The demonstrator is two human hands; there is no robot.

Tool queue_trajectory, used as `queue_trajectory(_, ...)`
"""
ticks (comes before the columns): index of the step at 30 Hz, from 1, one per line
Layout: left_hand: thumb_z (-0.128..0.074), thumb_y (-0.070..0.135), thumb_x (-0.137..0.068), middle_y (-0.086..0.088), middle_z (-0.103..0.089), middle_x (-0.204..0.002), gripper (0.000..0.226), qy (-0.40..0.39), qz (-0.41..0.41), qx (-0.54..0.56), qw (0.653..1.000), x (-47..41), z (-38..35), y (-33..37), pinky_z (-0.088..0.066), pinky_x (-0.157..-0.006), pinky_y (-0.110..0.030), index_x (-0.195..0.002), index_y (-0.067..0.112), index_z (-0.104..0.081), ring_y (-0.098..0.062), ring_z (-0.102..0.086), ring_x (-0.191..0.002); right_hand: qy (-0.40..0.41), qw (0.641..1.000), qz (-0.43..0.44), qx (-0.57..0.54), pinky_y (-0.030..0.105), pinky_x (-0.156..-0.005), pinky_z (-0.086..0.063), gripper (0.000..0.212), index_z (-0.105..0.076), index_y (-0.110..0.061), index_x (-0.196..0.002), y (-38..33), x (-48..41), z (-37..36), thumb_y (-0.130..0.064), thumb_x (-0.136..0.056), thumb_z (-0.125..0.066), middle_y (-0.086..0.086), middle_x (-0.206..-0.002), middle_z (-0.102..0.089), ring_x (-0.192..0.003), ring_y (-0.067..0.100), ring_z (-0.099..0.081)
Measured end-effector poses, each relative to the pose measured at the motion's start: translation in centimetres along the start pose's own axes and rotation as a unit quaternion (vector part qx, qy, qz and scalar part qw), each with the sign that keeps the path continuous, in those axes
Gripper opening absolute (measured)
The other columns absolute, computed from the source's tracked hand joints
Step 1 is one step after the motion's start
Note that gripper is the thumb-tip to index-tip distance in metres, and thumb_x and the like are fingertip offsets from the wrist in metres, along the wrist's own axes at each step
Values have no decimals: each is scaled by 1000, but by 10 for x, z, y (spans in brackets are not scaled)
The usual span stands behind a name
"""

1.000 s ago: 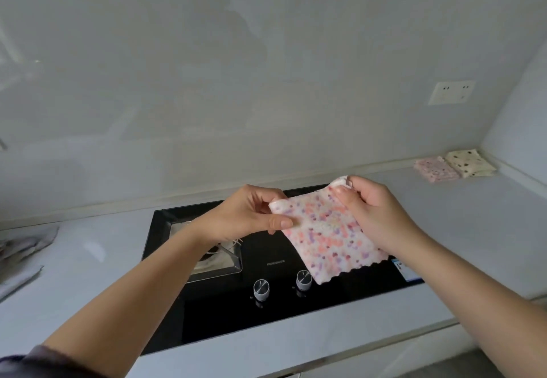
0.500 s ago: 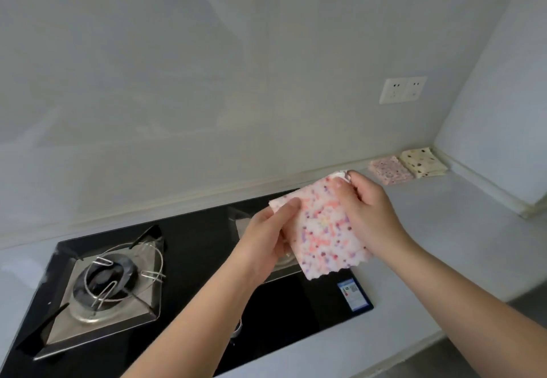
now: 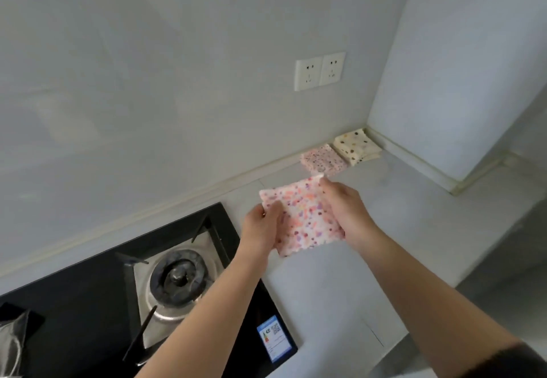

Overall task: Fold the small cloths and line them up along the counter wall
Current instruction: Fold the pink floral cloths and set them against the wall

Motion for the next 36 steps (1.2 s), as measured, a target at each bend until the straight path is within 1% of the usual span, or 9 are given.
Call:
queue_trajectory(2,-43,30,-100,-1,-62,-88,25,39,-35,-57,997,-27,-25,-1,-49,-63,-29,-93,11,-57,-18,-61,-79,-35,996,-81,-21,20,-54,-45,26,-65,-19,-89,17,-32,16,-40,-94,-51,3,-83,-69,-69,19,-64)
queue_trajectory(4,-37,31,-101,-3,-58,-83,30,67,-56,-111,990,-57,-56,-4,-51,-64,-36,-87,9,-52,-20,-58,-77,-27,996,-80,-12,18,-44,-40,27,-64,-15,-87,30,-73,31,-35,-97,-48,0,-73,-63,-58,14,-58)
queue_trajectory(6,-34,32,-102,-2,-54,-78,33,98,-67,-149,982,-91,-89,-8,-52,-64,-38,-82,10,-48,-22,-56,-73,13,999,-34,26,20,-39,-36,28,-59,-13,-85,41,-119,45,-30,-99,-43,-1,-70,-58,-54,12,-51)
queue_trajectory(10,-29,35,-102,2,-50,-74,34,159,-40,-208,964,-158,-148,-20,-48,-65,-36,-87,11,-48,-26,-54,-76,63,980,91,167,34,-56,-46,31,-48,-13,-74,54,-212,63,-23,-101,-35,-1,-69,-53,-67,20,-54)
queue_trajectory(15,-24,38,-102,-3,-53,-79,38,214,4,-229,950,-252,-200,-25,-49,-67,-37,-89,11,-48,-28,-57,-78,64,946,149,281,29,-56,-35,30,-57,-14,-97,60,-334,75,-29,-103,-32,-1,-73,-54,-73,23,-57)
queue_trajectory(22,-24,35,-103,-9,-56,-90,34,256,37,-283,924,-341,-219,-22,-36,-67,-31,-91,12,-45,-28,-53,-82,55,911,202,356,32,-59,-31,28,-48,-14,-89,57,-436,49,-27,-104,-29,-1,-70,-50,-69,26,-54)
queue_trajectory(30,-32,31,-102,-15,-60,-92,24,282,72,-313,904,-377,-220,-39,-37,-63,-34,-102,8,-39,-34,-60,-87,-22,817,208,538,31,-55,-40,31,-38,-6,-130,76,-467,22,-11,-100,-32,9,-95,-68,-82,26,-68)
queue_trajectory(33,-43,19,-97,-10,-54,-104,14,307,-42,-364,878,-366,-215,-28,-39,-66,-37,-107,10,-40,-30,-55,-88,30,824,299,481,34,-61,-47,32,-47,-2,-122,58,-455,29,-5,-91,-47,16,-105,-60,-87,31,-64)
queue_trajectory(36,-48,17,-84,-6,-57,-119,31,228,-225,-532,784,-358,-224,-29,-41,-82,-36,-114,13,-53,-26,-54,-106,53,775,452,438,41,-83,-54,36,-58,-1,-117,60,-438,31,-5,-82,-53,16,-116,-61,-107,33,-61)
Point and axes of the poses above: each hand's wrist, its own x-axis away from the middle knuckle, its own z-axis out of the back of the hand, y = z × x, the point moved 5 cm from there along -x, towards the middle knuckle
